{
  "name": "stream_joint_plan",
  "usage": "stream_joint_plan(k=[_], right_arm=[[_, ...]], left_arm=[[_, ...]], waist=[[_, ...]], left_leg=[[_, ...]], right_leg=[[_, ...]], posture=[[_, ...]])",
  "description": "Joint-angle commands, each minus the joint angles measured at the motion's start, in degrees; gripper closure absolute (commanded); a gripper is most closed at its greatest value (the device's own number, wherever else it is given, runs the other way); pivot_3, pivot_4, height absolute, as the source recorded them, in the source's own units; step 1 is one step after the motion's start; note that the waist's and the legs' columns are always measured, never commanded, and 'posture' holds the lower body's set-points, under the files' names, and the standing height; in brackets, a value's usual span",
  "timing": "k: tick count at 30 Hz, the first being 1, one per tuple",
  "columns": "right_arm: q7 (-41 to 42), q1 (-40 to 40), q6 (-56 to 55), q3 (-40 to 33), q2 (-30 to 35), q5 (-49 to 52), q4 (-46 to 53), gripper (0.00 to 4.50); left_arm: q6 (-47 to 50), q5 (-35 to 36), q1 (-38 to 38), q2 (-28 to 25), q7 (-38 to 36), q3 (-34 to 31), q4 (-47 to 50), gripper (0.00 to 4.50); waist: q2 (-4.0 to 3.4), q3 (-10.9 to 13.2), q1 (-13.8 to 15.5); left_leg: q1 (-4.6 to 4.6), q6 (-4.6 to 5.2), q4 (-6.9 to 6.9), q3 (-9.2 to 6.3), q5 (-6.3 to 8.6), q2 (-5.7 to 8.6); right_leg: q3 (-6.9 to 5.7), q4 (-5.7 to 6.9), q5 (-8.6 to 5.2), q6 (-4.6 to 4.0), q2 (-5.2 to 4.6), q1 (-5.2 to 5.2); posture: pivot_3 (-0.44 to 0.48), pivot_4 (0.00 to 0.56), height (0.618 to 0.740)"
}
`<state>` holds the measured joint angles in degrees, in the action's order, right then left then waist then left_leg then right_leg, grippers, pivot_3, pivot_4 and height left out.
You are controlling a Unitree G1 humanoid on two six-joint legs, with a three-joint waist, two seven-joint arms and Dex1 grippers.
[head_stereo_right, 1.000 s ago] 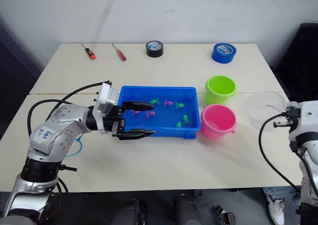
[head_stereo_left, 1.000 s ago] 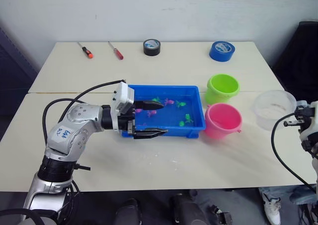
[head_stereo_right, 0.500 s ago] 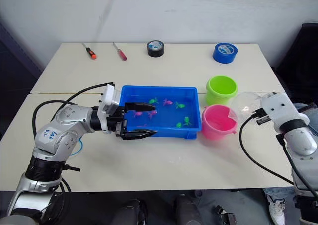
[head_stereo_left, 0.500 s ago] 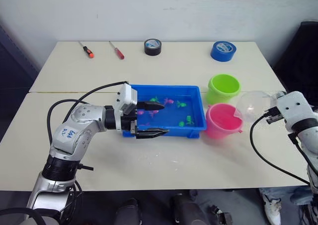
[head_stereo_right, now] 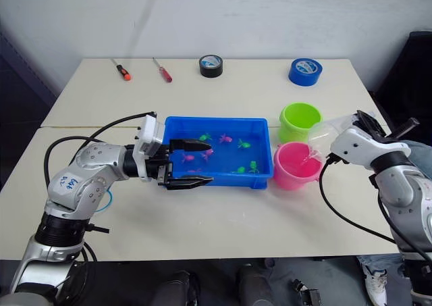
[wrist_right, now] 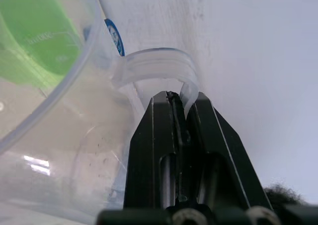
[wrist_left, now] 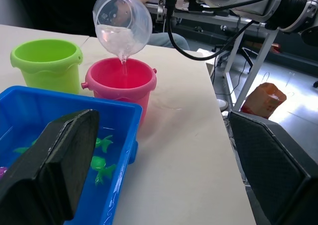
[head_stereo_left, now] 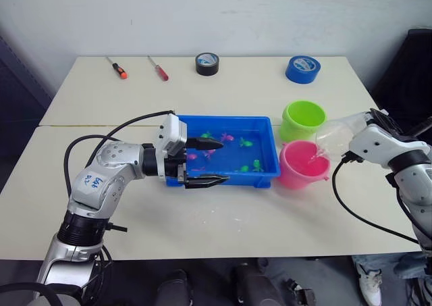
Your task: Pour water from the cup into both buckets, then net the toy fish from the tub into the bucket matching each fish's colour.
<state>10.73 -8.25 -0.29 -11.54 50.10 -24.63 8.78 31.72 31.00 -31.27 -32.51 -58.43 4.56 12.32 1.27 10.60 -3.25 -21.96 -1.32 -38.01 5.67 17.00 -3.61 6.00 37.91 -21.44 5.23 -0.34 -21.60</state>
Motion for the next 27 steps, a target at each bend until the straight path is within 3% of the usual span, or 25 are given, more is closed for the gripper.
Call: stream_joint_plan(k=[1,11,20,27], right_arm=[[-1.4,-1.3,-2.3,-0.8,1.3,-2.4,0.8,4.44],[0.1,-1.9,-3.4,-1.4,-0.5,-3.4,0.5,4.44],[3.8,-4.5,9.2,-7.7,-8.1,10.0,-1.1,4.44],[6.2,-12.7,23.7,-12.0,-12.9,22.4,-3.7,4.44]], left_arm=[[-1.0,-0.1,-1.1,0.2,0.0,-0.3,0.6,0.00],[-0.9,-0.2,-1.1,0.4,0.4,-0.5,0.5,0.00],[-0.5,0.5,-2.8,1.6,1.9,-1.8,-2.3,0.00],[-0.7,-1.2,-5.8,4.5,5.5,-1.7,-6.5,0.00]], waist=[[0.00,0.0,0.0],[0.00,0.0,0.0],[0.00,0.0,0.0],[0.00,0.0,-0.2]], left_leg=[[0.00,0.00,0.00,0.00,0.00,0.00],[0.01,0.00,-0.03,0.01,0.00,0.00],[0.01,0.01,-0.07,0.02,-0.01,0.00],[0.03,0.00,-0.09,0.03,-0.03,-0.03]], right_leg=[[0.00,0.00,0.00,0.00,0.00,0.00],[0.00,0.04,0.00,0.00,0.00,0.00],[-0.01,0.08,0.00,0.00,-0.01,0.01],[-0.01,0.17,0.00,0.00,0.01,0.00]], posture=[[0.000,0.150,0.740],[0.000,0.150,0.740],[0.000,0.150,0.740],[0.000,0.150,0.740]])
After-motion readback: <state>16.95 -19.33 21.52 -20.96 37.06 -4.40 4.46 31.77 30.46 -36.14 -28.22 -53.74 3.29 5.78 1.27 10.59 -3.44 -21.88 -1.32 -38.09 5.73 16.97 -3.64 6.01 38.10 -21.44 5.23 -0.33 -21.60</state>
